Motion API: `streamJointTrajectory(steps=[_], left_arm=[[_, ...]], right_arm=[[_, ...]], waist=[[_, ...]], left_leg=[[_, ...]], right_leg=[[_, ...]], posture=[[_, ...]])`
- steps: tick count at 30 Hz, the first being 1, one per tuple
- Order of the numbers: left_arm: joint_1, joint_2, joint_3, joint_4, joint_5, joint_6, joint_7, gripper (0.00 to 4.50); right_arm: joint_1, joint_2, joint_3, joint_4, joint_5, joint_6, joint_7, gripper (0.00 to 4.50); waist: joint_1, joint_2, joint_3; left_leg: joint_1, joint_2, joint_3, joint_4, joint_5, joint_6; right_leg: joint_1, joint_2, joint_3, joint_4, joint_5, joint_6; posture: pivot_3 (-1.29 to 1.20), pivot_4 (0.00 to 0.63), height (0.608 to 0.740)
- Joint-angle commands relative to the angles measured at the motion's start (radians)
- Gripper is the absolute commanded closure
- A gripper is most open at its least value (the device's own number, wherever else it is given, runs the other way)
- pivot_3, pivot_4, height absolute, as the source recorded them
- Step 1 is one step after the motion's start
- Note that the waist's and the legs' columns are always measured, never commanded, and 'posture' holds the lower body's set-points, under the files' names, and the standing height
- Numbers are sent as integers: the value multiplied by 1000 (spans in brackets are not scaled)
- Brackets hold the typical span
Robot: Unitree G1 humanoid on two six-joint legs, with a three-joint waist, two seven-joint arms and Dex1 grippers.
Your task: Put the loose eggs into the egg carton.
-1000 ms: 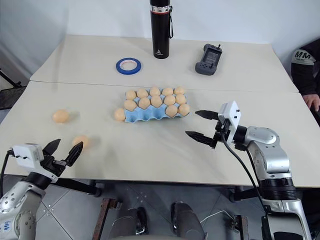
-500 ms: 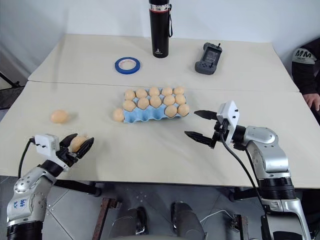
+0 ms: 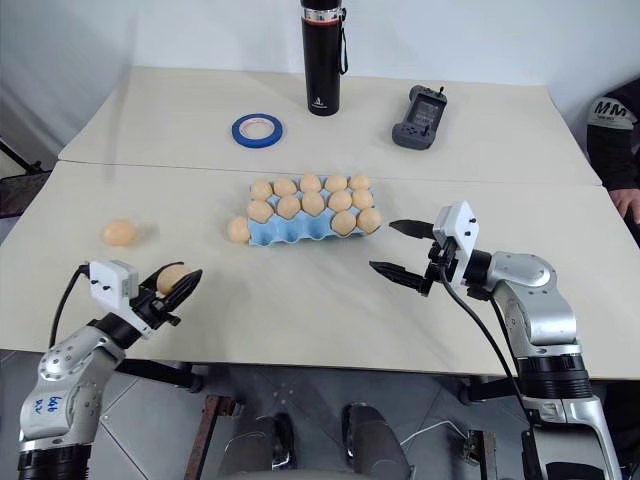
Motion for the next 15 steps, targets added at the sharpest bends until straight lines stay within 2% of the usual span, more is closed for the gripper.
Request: streamJointTrajectory(steps=[1, 7, 15], left_arm=[[-33, -35, -60, -66, 23, -7, 35, 2789], [-228, -195, -223, 2, 104, -42, 125, 2789], [-392, -290, -282, 203, 177, -124, 163, 2789]], right_arm=[[-20, -1, -13, -4, 4, -19, -2, 0], [8, -14, -46, -56, 56, 26, 4, 0], [47, -18, -69, -99, 70, 32, -23, 0]], waist=[[0, 0, 0], [8, 0, 0], [0, 0, 0]], left_leg=[[0, 0, 0, 0, 1, 1], [0, -1, 0, 2, 3, 4], [1, -1, 0, 4, 3, 4]], right_leg=[[0, 0, 0, 0, 0, 0], [1, 1, 0, 1, 1, 3], [1, 2, 3, 2, 2, 4]], posture=[[0, 150, 740], [0, 150, 740], [0, 150, 740]])
